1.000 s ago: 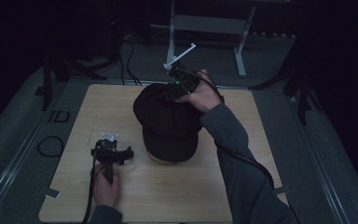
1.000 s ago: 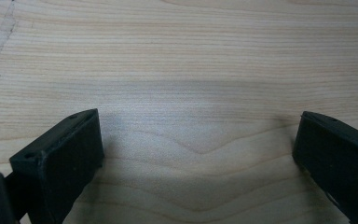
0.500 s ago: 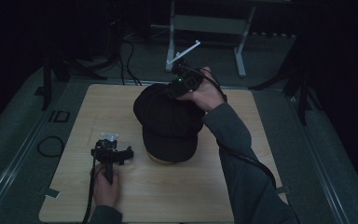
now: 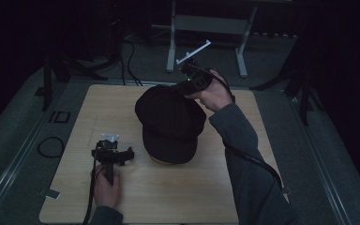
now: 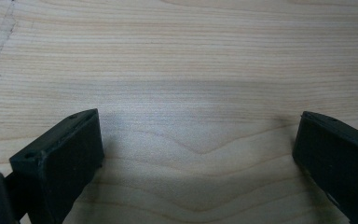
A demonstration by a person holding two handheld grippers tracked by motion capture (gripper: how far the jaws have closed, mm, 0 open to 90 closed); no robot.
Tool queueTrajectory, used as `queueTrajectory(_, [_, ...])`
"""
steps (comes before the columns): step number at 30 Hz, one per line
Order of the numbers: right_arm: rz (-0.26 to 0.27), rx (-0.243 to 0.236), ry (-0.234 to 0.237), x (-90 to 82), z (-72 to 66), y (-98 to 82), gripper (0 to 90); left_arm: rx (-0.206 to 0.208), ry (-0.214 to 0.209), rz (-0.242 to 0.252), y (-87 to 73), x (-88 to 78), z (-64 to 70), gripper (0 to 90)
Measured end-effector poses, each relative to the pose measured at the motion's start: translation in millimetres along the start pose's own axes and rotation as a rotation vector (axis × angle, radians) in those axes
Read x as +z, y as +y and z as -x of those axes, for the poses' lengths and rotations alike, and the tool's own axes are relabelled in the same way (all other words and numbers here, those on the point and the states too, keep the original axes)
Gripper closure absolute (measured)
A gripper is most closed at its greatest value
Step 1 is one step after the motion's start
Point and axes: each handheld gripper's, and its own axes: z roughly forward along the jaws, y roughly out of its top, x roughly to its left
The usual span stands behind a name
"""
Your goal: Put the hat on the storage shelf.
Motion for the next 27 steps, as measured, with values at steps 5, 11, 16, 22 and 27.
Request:
queueTrajectory(5, [0.006, -0.077, 0.086, 1.4, -13.1, 5.9, 56.1, -0.002, 0.000, 0.000, 0.0, 0.0, 0.2, 1.2])
queueTrajectory(11, [-0.020, -0.074, 0.073, 8.2, -13.5, 4.9, 51.5, -0.002, 0.000, 0.000, 0.0, 0.0, 0.1, 1.2])
queueTrajectory(16, [-0.018, -0.069, 0.061, 7.2, -12.7, 4.2, 44.6, -0.002, 0.000, 0.001, 0.0, 0.0, 0.2, 1.2])
queueTrajectory(22, [-0.008, -0.050, 0.052, 5.4, -9.9, 0.9, 37.8, -0.002, 0.001, 0.000, 0.0, 0.0, 0.1, 1.2])
queueTrajectory(27, [0.007, -0.044, 0.044, 1.1, -7.6, -2.2, 33.7, -0.001, 0.001, 0.000, 0.0, 0.0, 0.0, 1.2])
